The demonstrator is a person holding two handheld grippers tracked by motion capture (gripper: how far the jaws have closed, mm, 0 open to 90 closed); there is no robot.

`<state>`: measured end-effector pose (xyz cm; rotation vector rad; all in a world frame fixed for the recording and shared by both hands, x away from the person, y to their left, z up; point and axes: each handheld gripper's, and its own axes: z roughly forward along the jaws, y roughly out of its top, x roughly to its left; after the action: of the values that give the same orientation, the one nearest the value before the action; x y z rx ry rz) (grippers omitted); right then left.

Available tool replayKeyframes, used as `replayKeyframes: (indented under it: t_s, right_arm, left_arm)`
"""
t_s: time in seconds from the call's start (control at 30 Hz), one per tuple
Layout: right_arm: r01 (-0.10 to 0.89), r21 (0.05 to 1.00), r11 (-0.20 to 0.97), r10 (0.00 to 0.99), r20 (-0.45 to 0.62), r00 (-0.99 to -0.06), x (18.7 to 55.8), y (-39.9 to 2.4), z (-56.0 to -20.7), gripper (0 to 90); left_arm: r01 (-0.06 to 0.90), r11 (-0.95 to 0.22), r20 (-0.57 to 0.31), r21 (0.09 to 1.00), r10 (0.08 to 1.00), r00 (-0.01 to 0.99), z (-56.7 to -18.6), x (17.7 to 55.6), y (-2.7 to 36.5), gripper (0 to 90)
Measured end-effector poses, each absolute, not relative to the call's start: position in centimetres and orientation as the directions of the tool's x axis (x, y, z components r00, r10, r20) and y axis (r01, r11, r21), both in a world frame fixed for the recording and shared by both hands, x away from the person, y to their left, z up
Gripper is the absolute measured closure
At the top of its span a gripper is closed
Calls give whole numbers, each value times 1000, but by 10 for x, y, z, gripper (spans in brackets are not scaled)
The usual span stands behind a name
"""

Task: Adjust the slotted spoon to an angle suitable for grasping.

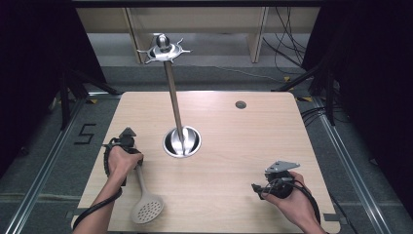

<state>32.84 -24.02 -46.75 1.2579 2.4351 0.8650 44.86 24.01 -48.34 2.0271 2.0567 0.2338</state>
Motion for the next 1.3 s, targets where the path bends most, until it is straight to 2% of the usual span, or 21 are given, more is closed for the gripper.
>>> replayKeyframes:
  t_s: [0.07, 0.13, 0.17, 0.53, 0.87, 1.07, 1.13, 1.3]
  right_arm:
    - [650, 617, 445, 809, 35, -587, 328, -240, -467, 355]
    - [650, 616, 444, 809, 36, -587, 328, -240, -468, 355]
    - [650, 617, 443, 809, 37, -586, 328, -240, -468, 355]
    - [647, 617, 448, 806, 36, -591, 328, -240, -468, 350]
    - [647, 628, 432, 811, 43, -583, 328, -240, -467, 348]
    - [647, 626, 435, 810, 44, -585, 328, -240, -466, 349]
    - [639, 630, 441, 808, 31, -588, 328, -241, -467, 349]
    - [650, 635, 418, 817, 51, -574, 327, -239, -465, 351]
  left_arm:
    - [954, 18, -64, 299, 998, 2, -485, 448, 240, 679]
    - [960, -24, -63, 278, 997, 43, -483, 445, 244, 704]
    - [955, -5, -70, 297, 997, 27, -485, 445, 243, 715]
    - [938, -64, -107, 340, 989, 106, -480, 434, 246, 720]
    - [872, -56, -190, 487, 967, 168, -454, 408, 256, 721]
    - [809, -111, -191, 577, 945, 266, -437, 388, 266, 722]
    - [803, -85, -206, 590, 945, 252, -431, 377, 267, 722]
    - [741, -109, -194, 662, 930, 311, -416, 353, 275, 723]
